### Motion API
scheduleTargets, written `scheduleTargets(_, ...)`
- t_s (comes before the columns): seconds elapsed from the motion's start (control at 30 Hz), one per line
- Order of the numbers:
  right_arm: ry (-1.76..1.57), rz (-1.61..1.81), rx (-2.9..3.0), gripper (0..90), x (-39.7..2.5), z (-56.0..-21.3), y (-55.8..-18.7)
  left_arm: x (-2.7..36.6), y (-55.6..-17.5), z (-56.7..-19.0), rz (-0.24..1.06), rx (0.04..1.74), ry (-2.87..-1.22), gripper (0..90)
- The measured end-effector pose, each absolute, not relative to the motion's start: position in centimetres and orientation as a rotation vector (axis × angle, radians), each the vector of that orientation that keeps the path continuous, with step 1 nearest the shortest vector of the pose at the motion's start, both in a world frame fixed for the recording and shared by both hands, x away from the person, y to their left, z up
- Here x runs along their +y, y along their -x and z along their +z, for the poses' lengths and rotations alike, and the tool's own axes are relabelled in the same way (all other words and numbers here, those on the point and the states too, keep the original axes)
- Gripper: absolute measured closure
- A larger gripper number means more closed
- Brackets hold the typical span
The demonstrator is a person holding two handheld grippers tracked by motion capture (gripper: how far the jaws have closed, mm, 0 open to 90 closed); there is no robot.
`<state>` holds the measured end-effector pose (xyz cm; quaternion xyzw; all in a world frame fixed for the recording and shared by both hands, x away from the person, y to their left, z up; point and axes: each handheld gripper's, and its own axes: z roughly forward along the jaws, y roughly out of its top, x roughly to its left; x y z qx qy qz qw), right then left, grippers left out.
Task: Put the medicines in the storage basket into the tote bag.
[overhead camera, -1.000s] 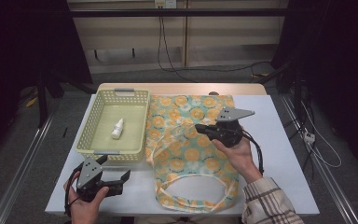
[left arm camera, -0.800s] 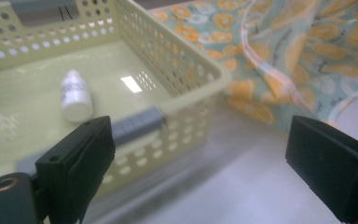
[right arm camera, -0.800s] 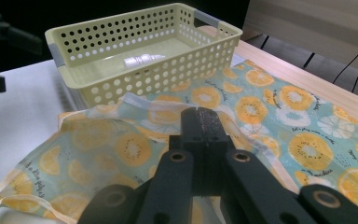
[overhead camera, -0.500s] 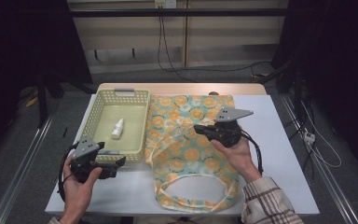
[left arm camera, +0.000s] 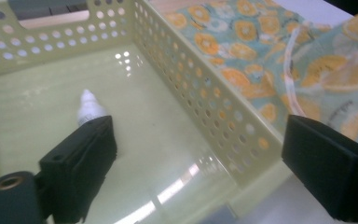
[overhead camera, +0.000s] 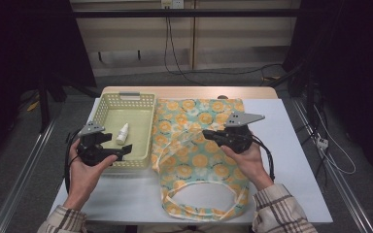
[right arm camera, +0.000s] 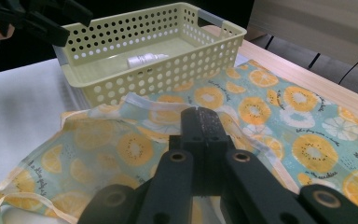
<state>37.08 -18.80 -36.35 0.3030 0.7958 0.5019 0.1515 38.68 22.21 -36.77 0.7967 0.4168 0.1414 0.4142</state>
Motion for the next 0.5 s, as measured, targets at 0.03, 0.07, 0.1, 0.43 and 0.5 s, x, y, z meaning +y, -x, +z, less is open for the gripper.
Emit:
scheduleTargets(0.03,-0.869,1.443,2.284,90.0,-18.8,-36.3,-37.1,22.2,-39.1,-36.6,0.374,1.051,-2.017,9.0)
scheduleTargets(0.07,-0.867,1.446,2.285,90.0,-18.8,-36.4,-37.1,22.2,-39.5,-36.5,0.399,1.045,-2.022,10.9)
scheduleTargets(0.1,-0.866,1.447,2.285,90.0,-18.7,-36.4,-37.1,22.2,-39.9,-36.5,0.412,1.051,-2.018,11.5)
scheduleTargets(0.43,-0.866,1.444,2.304,90.0,-18.4,-36.7,-37.5,21.7,-44.7,-37.9,0.487,1.127,-2.151,11.9)
scheduleTargets(0.5,-0.866,1.443,2.306,90.0,-18.4,-36.8,-37.5,21.7,-45.3,-38.1,0.44,1.158,-2.155,10.8)
